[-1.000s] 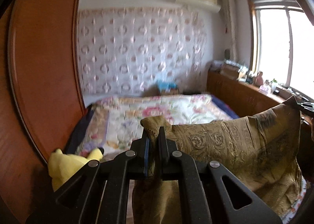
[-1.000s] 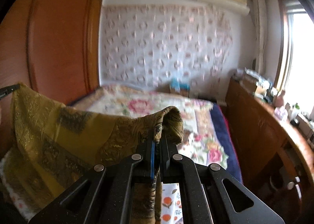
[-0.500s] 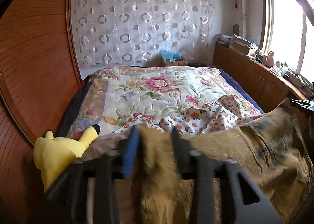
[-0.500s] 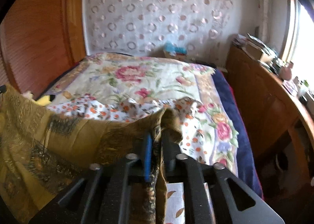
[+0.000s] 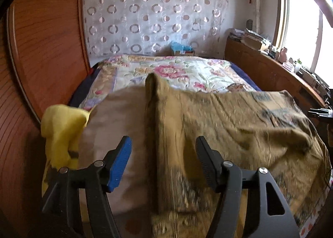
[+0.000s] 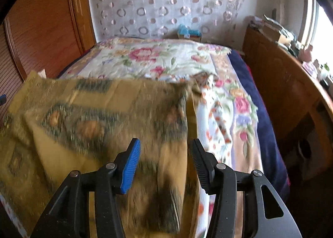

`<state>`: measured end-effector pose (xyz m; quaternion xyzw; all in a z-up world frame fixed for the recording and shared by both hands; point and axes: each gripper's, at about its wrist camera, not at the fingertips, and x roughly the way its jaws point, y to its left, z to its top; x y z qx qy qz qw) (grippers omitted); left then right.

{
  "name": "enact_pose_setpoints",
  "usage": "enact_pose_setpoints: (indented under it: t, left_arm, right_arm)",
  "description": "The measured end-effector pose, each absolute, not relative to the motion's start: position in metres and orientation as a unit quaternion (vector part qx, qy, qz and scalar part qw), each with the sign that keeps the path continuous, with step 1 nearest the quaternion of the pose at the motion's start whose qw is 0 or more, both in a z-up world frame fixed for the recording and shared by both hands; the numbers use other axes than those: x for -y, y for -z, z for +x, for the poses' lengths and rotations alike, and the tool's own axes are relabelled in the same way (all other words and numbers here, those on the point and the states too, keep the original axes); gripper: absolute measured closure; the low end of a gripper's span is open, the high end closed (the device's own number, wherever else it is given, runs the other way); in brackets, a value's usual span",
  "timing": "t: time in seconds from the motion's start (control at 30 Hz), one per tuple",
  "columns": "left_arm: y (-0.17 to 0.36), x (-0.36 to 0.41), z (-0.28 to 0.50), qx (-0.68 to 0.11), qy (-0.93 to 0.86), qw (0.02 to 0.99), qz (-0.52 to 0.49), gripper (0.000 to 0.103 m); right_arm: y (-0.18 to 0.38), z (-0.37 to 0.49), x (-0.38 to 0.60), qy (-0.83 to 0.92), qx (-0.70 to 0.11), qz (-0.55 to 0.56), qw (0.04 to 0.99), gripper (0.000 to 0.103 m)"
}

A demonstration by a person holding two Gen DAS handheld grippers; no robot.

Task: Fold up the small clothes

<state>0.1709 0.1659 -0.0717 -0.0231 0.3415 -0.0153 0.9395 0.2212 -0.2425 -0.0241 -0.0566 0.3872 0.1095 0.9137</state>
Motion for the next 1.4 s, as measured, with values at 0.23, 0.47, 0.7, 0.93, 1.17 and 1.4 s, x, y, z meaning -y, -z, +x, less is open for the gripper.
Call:
enact_pose_setpoints:
  t: [0.23,0.47,0.7,0.93,1.17,1.4]
  left_arm:
    - [0.086,-0.163,0.160,-0.357,0.001,0.934,-0.010,0.038]
    - [0.090,-0.159,0.153,-0.364,0.020,0.931,-0.016,0.047]
    - [0.098,-0.154,0.150,-0.380,0.021,0.925,-0.003,0.071]
    - [0.104,-0.155,0.144,-0.392,0.010,0.920,-0.003,0.081]
    - [0.110,-0.156,0.142,-0.404,0.011,0.915,-0.007,0.081]
    - [0.101,-0.150,0.138,-0.389,0.021,0.921,-0.002,0.100]
  right_arm:
    - [0.024,0.203,0.259,-0.096,-0.408,-0.044,0.907,0.051]
    - [0.030,0.188,0.253,-0.120,-0.401,-0.051,0.907,0.051]
    - [0.048,0.191,0.258,-0.125,-0.399,-0.055,0.907,0.051]
    - [0.051,0.189,0.249,-0.129,-0.397,-0.070,0.906,0.056]
    - [0.052,0.182,0.244,-0.142,-0.397,-0.078,0.903,0.072]
    - [0.048,0.181,0.244,-0.148,-0.391,-0.088,0.904,0.097]
